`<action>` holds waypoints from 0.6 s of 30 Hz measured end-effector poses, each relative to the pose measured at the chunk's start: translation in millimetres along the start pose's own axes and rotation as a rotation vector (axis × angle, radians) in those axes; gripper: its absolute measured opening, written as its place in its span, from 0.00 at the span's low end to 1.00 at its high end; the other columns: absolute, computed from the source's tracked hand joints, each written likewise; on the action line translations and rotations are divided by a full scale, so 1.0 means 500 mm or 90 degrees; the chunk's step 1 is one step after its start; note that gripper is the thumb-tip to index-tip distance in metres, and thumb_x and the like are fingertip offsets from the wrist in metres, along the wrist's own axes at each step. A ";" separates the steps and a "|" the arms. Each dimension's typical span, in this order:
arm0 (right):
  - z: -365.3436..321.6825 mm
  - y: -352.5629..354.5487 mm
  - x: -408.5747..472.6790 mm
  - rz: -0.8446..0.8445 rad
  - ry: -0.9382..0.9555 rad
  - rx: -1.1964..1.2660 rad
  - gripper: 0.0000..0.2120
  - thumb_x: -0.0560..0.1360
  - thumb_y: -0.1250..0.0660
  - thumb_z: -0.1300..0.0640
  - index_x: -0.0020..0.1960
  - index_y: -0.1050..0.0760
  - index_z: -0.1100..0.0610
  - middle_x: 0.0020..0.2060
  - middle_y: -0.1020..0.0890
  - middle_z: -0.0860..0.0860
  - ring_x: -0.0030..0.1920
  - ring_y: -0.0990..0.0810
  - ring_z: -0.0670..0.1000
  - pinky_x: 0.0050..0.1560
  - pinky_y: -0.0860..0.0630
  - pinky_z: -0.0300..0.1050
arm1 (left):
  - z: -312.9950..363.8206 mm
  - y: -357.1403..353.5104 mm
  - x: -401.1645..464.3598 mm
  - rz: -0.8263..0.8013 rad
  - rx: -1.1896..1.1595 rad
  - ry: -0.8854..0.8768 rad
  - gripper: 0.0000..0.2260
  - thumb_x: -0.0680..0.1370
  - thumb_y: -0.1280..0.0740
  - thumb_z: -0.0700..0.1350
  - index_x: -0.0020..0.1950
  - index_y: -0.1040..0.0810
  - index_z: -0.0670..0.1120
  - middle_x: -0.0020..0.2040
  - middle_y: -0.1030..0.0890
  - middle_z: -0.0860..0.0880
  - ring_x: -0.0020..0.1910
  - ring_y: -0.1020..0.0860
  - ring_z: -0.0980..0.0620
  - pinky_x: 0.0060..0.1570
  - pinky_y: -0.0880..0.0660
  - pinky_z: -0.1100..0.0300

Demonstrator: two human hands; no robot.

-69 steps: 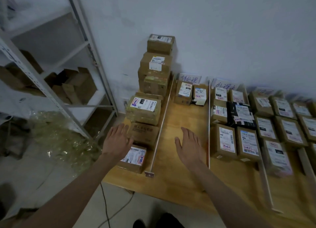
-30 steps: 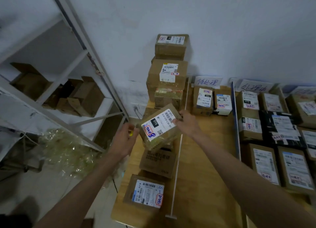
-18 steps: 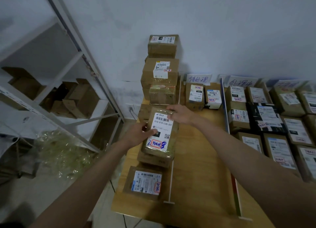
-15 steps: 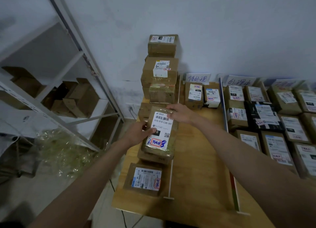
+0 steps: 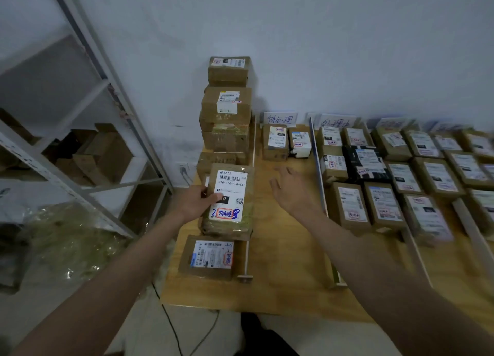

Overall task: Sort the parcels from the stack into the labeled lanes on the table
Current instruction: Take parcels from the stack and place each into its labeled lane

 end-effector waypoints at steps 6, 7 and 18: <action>0.117 0.030 -0.070 0.053 -0.058 -0.057 0.21 0.82 0.41 0.52 0.73 0.34 0.55 0.70 0.28 0.54 0.70 0.31 0.55 0.72 0.34 0.52 | 0.065 -0.080 0.030 -0.028 0.047 -0.035 0.15 0.79 0.35 0.55 0.56 0.20 0.45 0.55 0.16 0.46 0.44 0.20 0.54 0.42 0.25 0.62; 0.137 0.036 -0.071 0.061 -0.067 -0.066 0.21 0.82 0.41 0.52 0.74 0.34 0.55 0.70 0.29 0.54 0.71 0.31 0.55 0.73 0.35 0.53 | 0.077 -0.095 0.044 -0.035 0.059 -0.038 0.15 0.80 0.35 0.56 0.55 0.20 0.45 0.55 0.16 0.46 0.43 0.21 0.55 0.40 0.27 0.64; 0.338 0.063 0.059 0.074 -0.142 -0.021 0.22 0.81 0.40 0.54 0.74 0.36 0.54 0.70 0.29 0.53 0.71 0.33 0.54 0.73 0.36 0.54 | 0.160 -0.224 0.296 -0.064 0.008 0.016 0.19 0.80 0.35 0.54 0.64 0.22 0.43 0.58 0.17 0.44 0.53 0.19 0.46 0.51 0.23 0.55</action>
Point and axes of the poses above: each hand's wrist, its own x-axis towards the middle knuckle, its own y-axis out of the back of the hand, z = x × y, the point moved 5 cm from there along x, towards the middle knuckle
